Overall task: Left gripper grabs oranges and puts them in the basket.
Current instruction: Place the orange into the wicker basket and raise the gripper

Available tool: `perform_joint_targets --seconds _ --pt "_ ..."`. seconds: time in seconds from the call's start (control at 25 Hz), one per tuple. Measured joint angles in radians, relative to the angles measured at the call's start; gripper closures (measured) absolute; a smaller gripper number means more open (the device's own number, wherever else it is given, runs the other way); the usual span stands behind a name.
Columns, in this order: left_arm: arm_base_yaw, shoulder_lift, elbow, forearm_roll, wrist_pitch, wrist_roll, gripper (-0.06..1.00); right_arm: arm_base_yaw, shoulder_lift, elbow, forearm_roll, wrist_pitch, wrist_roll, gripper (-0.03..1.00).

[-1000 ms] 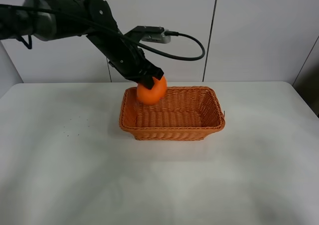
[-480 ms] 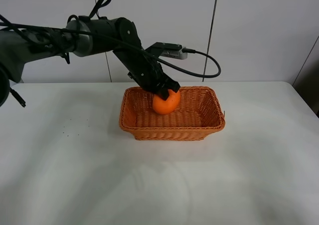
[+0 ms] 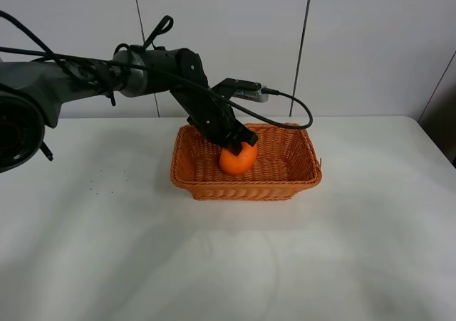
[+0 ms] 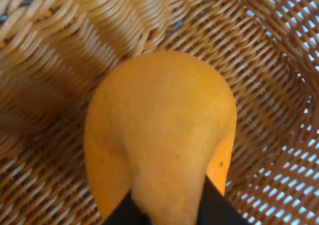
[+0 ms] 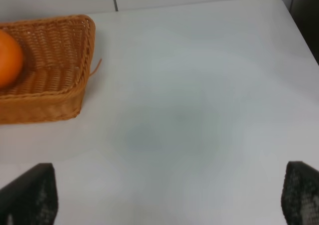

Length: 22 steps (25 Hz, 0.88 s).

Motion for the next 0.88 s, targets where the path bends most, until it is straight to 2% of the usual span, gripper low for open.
perform_joint_targets --seconds 0.2,0.52,0.64,0.76,0.88 --pt "0.000 0.009 0.000 -0.001 -0.035 0.000 0.76 0.000 0.000 0.000 0.000 0.000 0.000 0.27" --pt "0.000 0.010 0.000 -0.001 -0.028 0.000 0.73 0.000 0.000 0.000 0.000 0.000 0.000 0.27" --pt "0.000 0.010 0.000 -0.001 -0.010 0.000 0.58 0.000 0.000 0.000 0.000 0.000 0.000 0.27" --pt "0.000 0.010 0.000 0.005 0.008 0.000 0.36 0.000 0.000 0.000 0.000 0.000 0.000 0.27" --pt "0.000 0.010 0.000 0.014 0.025 0.000 0.24 0.000 0.000 0.000 0.000 0.000 0.000 0.27"
